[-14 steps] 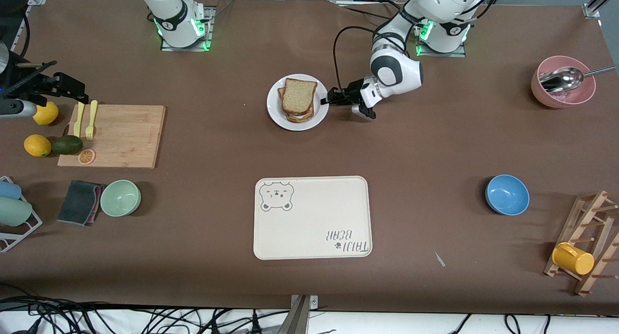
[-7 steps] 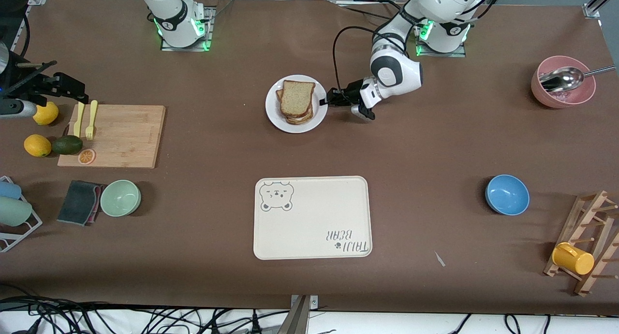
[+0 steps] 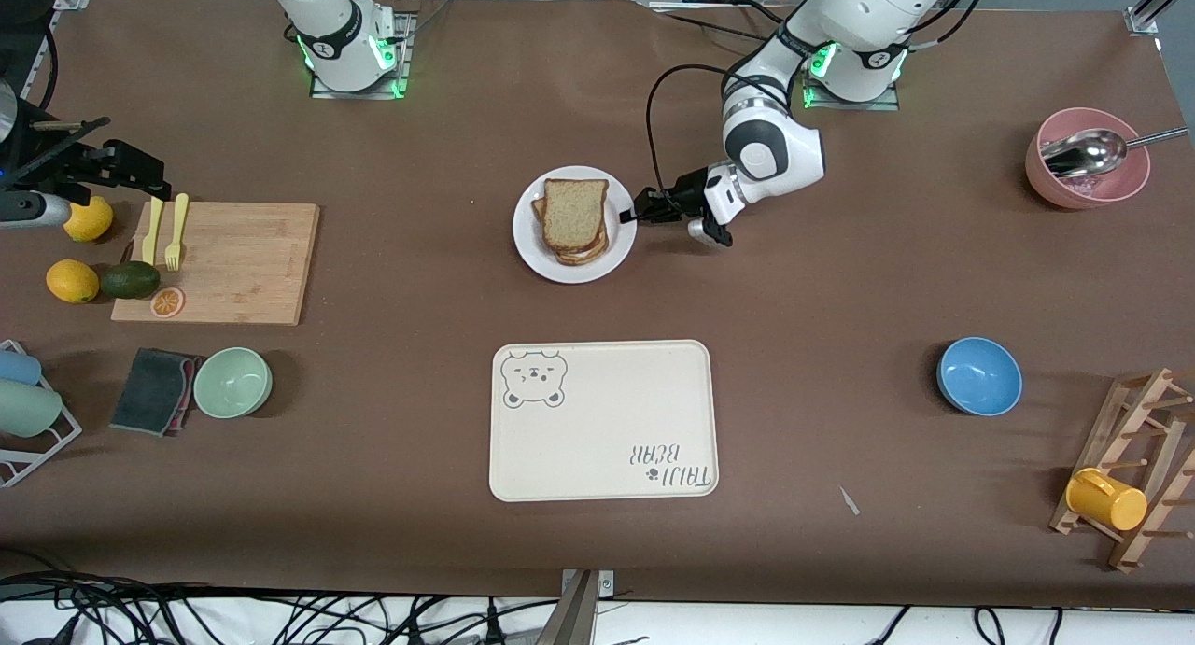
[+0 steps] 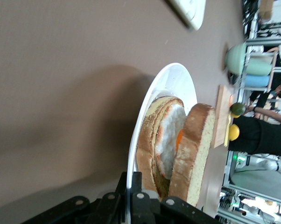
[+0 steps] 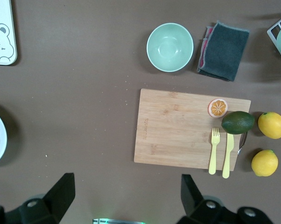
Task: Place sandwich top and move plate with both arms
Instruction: 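Slide the plate with the left gripper onto the cream tray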
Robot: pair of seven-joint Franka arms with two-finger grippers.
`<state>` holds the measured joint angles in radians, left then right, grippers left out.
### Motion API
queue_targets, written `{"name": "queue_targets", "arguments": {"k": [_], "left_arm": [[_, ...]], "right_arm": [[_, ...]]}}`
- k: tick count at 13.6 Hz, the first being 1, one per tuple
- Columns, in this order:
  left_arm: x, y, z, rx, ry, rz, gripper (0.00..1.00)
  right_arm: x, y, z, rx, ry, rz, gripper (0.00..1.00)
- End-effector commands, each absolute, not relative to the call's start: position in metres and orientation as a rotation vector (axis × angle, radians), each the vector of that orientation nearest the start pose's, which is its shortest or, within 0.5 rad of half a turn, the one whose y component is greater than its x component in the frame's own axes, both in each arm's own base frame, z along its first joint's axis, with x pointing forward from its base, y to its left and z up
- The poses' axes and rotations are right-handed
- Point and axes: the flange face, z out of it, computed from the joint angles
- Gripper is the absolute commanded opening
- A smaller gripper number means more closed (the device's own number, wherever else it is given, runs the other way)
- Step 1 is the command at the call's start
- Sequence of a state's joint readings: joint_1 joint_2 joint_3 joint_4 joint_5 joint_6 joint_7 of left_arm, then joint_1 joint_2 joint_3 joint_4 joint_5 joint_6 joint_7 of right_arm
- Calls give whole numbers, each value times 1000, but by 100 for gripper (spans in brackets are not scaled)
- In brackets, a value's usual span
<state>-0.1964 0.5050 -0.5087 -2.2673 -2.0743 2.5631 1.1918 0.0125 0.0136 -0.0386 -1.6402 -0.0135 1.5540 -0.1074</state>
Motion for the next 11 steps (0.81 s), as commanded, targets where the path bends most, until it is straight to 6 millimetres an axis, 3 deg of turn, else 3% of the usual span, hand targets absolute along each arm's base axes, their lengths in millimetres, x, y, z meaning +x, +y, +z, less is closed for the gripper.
{"name": "queue_targets", "arguments": {"k": [1, 5, 11], "left_arm": [[405, -330, 161, 2034, 252, 89, 0], [453, -324, 180, 1974, 295, 176, 0], [530, -296, 187, 1914, 386, 298, 0]], "right_arm": [[552, -17, 589, -3140, -109, 160, 100], [553, -17, 589, -3140, -109, 162, 100], [552, -17, 589, -3140, -106, 170, 100]]}}
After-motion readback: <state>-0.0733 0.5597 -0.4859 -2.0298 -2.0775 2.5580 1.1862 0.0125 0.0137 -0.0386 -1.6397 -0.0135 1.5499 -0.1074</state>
